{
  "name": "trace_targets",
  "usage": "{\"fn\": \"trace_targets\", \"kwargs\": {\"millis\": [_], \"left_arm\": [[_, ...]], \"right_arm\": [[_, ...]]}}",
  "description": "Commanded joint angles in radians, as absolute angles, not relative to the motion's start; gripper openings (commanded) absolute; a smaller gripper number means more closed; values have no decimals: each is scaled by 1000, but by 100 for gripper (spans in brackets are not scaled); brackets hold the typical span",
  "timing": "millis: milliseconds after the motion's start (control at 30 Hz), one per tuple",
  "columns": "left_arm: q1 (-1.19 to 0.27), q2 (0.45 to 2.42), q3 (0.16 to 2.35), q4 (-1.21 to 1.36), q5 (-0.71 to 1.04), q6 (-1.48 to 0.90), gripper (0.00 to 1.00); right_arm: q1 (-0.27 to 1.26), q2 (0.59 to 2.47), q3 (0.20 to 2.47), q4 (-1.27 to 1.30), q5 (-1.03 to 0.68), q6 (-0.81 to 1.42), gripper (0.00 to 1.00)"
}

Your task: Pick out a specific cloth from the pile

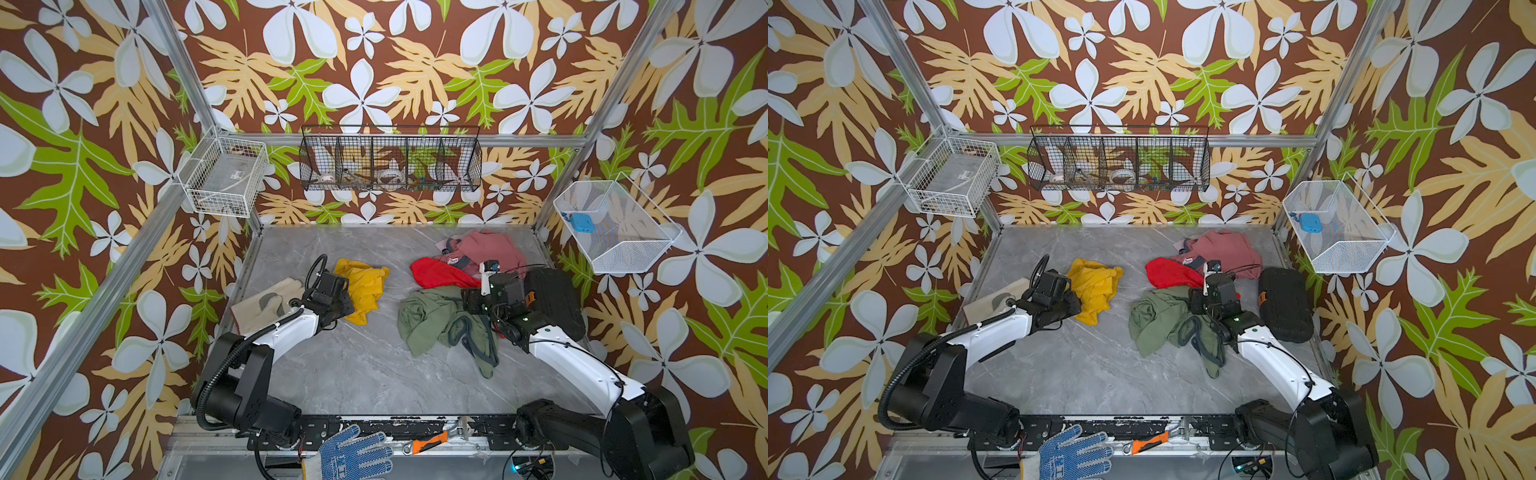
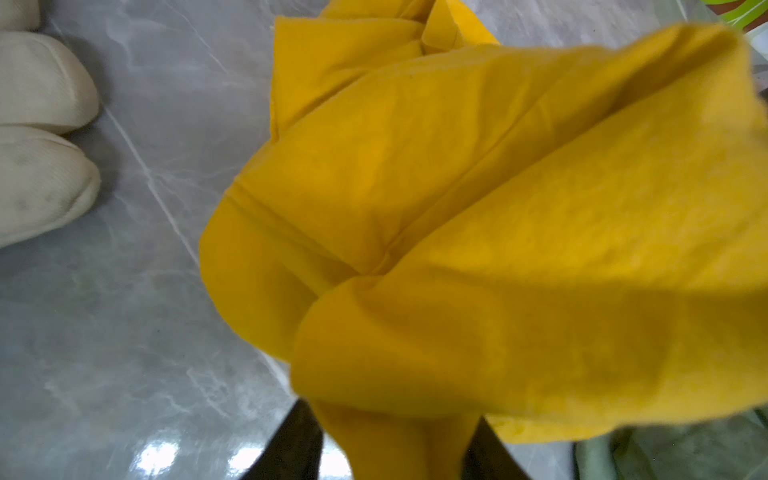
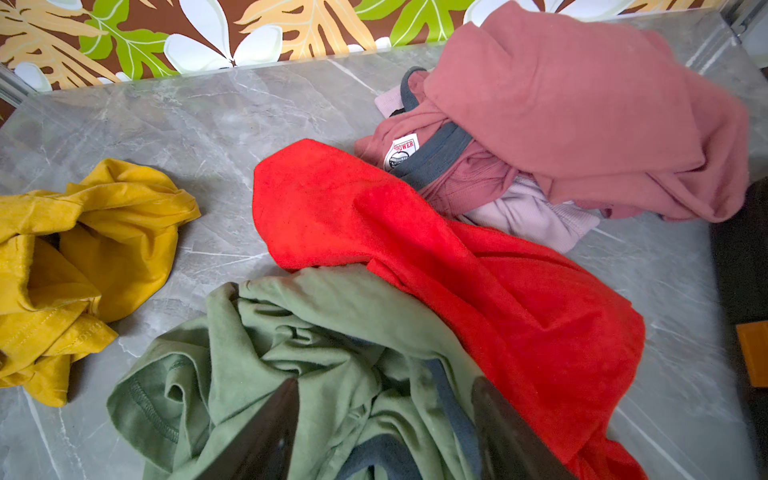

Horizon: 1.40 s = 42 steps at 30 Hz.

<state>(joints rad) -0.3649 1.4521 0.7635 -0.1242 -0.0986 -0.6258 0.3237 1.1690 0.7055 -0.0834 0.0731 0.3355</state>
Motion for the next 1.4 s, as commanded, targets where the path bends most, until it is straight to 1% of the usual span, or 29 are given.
{"fn": "trace_targets", "kwargs": {"millis": [0, 100, 167, 300, 333, 433, 467, 667, 833, 900, 1200, 1367], "left_arm": [[-391, 1428, 748, -135, -176, -638, 63], [-432, 1403, 725, -149, -240, -661, 73], [-459, 1387, 718, -163, -282, -679, 81], [-511, 1341, 742, -224, -389, -705, 85], [-522, 1324, 754, -249, -425, -714, 89], [-545, 1266, 792, -305, -514, -733, 90], [-552, 1249, 802, -315, -534, -733, 93], [-611, 1191, 891, -349, -649, -642, 93], [-618, 1224, 945, -318, -623, -524, 94], [-619, 1245, 951, -285, -588, -470, 94], [-615, 1490, 1050, -250, -485, -332, 94], [-585, 1611, 1092, -241, -430, -308, 89]], "right_arm": [[325, 1162, 718, -94, 122, 313, 68], [325, 1155, 724, -103, 147, 300, 69], [325, 1153, 724, -104, 161, 291, 71], [325, 1146, 732, -110, 190, 282, 72], [325, 1144, 733, -110, 198, 284, 72], [325, 1130, 731, -106, 207, 297, 72], [325, 1123, 729, -103, 206, 300, 72], [325, 1078, 711, -90, 196, 304, 73], [325, 1055, 705, -69, 148, 287, 74], [324, 1054, 709, -67, 115, 281, 74], [325, 1057, 712, -50, 11, 266, 75], [325, 1054, 717, -79, 11, 249, 75]]}}
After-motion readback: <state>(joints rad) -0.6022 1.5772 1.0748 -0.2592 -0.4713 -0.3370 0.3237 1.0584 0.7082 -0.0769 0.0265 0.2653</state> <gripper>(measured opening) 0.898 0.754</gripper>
